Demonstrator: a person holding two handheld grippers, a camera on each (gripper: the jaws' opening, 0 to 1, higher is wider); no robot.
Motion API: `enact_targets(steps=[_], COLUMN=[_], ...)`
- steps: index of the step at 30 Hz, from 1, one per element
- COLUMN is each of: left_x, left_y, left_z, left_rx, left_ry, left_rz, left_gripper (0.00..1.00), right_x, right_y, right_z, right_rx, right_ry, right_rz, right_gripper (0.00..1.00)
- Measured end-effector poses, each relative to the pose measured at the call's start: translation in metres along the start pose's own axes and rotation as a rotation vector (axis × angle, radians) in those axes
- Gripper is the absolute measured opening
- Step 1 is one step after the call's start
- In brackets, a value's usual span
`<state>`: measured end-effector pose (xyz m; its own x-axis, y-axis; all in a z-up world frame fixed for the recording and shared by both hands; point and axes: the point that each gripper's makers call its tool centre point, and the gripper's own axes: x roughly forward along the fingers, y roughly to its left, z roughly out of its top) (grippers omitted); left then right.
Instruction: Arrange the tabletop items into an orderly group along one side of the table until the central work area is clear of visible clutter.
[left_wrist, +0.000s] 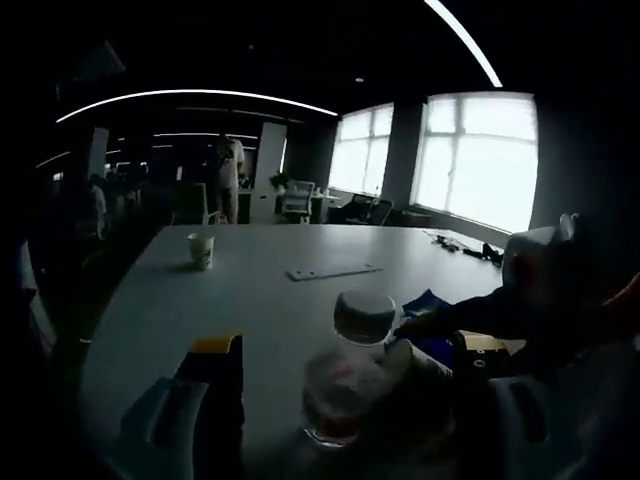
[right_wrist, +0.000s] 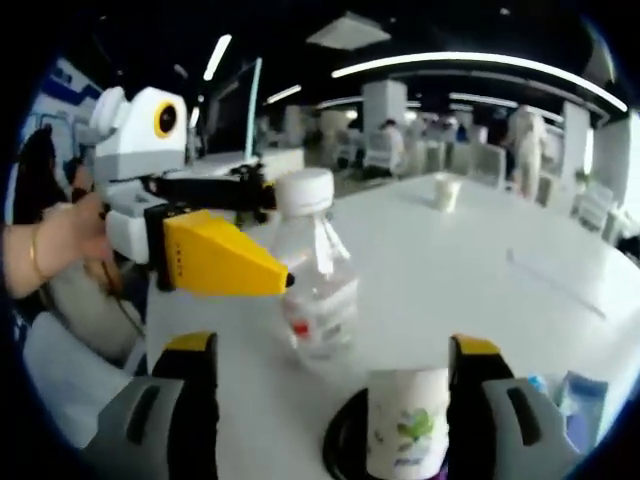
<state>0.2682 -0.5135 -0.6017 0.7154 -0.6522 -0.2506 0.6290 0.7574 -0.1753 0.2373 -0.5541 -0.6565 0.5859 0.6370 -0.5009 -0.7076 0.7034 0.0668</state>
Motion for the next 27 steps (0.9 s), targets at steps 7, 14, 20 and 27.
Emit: enact_targets(steps=[7,14,20,27], left_x=[0.001,0.002,0.001,0.002], left_y=[0.005,0.007,0.006,0.004], left_z=[-0.003,-0.009,-0.015,-0.022], left_rx=[-0.004,-0.010,0.007,-0.003], left_ry=[-0.008,0.000,0.013,0.027], left_rz=[0.059,0.100,0.132,0.157], left_gripper=[0.99,1.00,1.00,1.00], right_x=[-0.012,-0.027,-0.042,-0.064], right_y=[-0.004,-0.008,-0.017,-0.026], right_z=[-0.007,-0.008,-0.015,-0.019], right_rx=[-0.002,0.020,0.031,0.077], right_ry=[0.025,-0.004,-0.009,-0.052], right_rz=[-0.007,-0.004,-0.015,-0.005], right_gripper=[1.00,1.00,1.00,1.00])
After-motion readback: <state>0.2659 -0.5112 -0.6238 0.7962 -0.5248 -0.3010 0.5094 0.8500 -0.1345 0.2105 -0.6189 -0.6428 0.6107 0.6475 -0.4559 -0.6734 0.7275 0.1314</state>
